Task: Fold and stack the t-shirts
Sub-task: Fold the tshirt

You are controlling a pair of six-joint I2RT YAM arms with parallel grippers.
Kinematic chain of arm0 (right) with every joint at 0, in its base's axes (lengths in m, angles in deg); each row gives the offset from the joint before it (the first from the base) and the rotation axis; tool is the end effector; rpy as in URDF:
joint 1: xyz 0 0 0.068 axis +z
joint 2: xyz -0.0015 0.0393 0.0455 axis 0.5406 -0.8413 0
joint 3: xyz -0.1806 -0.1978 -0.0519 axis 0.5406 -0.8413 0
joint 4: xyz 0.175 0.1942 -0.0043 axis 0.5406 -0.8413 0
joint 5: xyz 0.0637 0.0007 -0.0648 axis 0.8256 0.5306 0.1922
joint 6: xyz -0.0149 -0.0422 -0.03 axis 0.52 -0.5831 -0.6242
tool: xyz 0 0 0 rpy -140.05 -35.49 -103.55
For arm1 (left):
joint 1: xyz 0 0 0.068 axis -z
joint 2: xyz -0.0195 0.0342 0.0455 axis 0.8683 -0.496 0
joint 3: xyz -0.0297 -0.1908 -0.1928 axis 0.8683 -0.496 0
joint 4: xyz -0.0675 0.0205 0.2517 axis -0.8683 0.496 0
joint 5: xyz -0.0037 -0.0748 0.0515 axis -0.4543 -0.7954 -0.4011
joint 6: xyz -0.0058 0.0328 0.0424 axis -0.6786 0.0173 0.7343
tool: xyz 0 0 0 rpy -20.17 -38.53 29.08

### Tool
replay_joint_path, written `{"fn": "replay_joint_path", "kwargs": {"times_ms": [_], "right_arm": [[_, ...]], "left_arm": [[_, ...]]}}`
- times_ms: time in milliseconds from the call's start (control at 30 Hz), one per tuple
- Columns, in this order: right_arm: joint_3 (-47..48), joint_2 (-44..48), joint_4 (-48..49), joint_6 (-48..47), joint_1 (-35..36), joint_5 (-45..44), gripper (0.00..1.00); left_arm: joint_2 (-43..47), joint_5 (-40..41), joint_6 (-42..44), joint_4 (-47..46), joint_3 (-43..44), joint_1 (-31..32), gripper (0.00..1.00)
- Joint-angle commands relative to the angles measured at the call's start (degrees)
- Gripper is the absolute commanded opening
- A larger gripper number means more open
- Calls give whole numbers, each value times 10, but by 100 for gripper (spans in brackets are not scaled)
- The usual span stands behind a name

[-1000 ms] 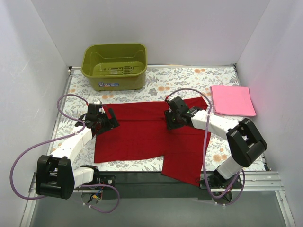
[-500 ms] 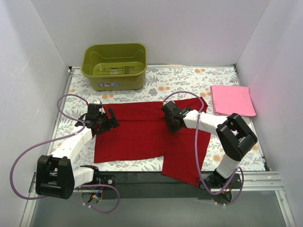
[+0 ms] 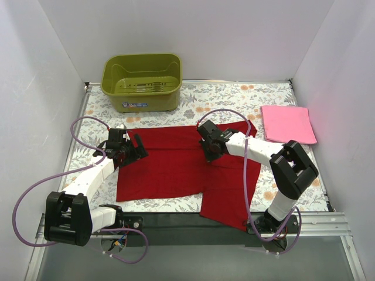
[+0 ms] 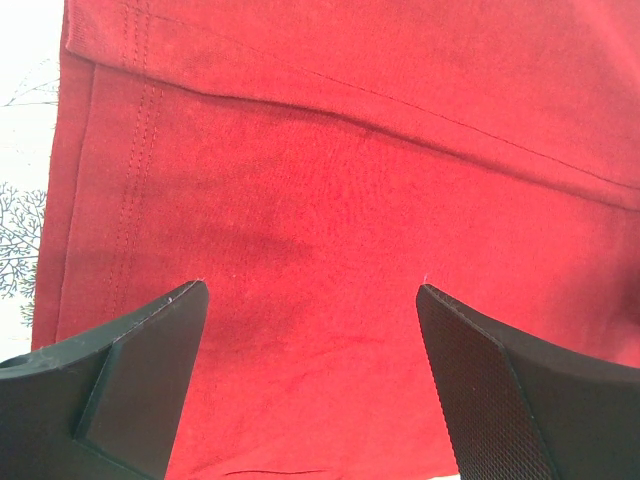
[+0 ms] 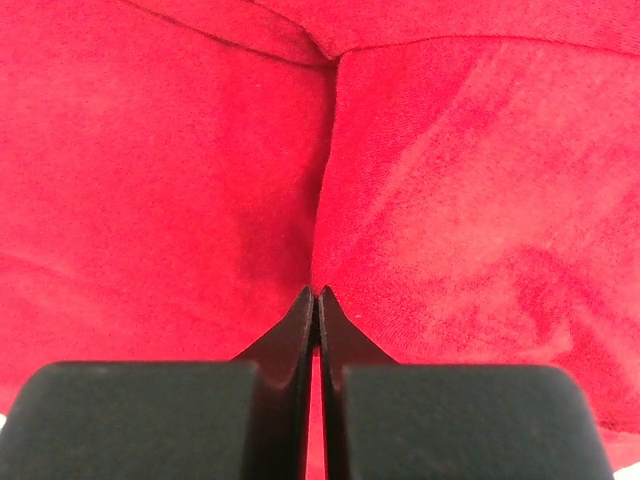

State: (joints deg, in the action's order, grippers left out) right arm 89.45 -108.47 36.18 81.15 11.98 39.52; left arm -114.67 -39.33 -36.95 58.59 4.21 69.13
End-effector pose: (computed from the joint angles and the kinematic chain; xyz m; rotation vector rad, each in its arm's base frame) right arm 0.2474 0.2354 0.1933 -0.5232 2.5693 0.1334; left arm 0.2208 -0.0361 0.1945 -1.2719 2.3124 -0.5545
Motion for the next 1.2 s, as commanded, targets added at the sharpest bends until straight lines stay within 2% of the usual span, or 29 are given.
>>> {"fn": "replay_joint_path", "kwargs": {"times_ms": [0, 133, 167, 333, 467, 767, 1000, 1167], "right_arm": [[30, -10, -32, 9, 4, 25, 8], [31, -24, -44, 9, 4, 39, 17], [26, -16, -44, 8, 3, 47, 23], [17, 31, -44, 0, -7, 54, 38], [-16, 90, -34, -6, -51, 50, 37], [-174, 141, 61, -13, -265, 161, 33], [-228, 133, 81, -22, -328, 180, 32], [-201, 203, 59, -13, -332, 177, 32]], "left_arm": [[3, -1, 6, -11, 5, 3, 79], [0, -2, 7, -11, 6, 3, 79], [0, -2, 6, -11, 5, 3, 79], [0, -5, 6, -12, 6, 3, 79], [1, -5, 5, -12, 5, 3, 79], [-2, -3, 2, -12, 4, 3, 79], [-40, -1, -32, 3, 23, 3, 79], [-38, 18, -52, 19, 66, 3, 79]]}}
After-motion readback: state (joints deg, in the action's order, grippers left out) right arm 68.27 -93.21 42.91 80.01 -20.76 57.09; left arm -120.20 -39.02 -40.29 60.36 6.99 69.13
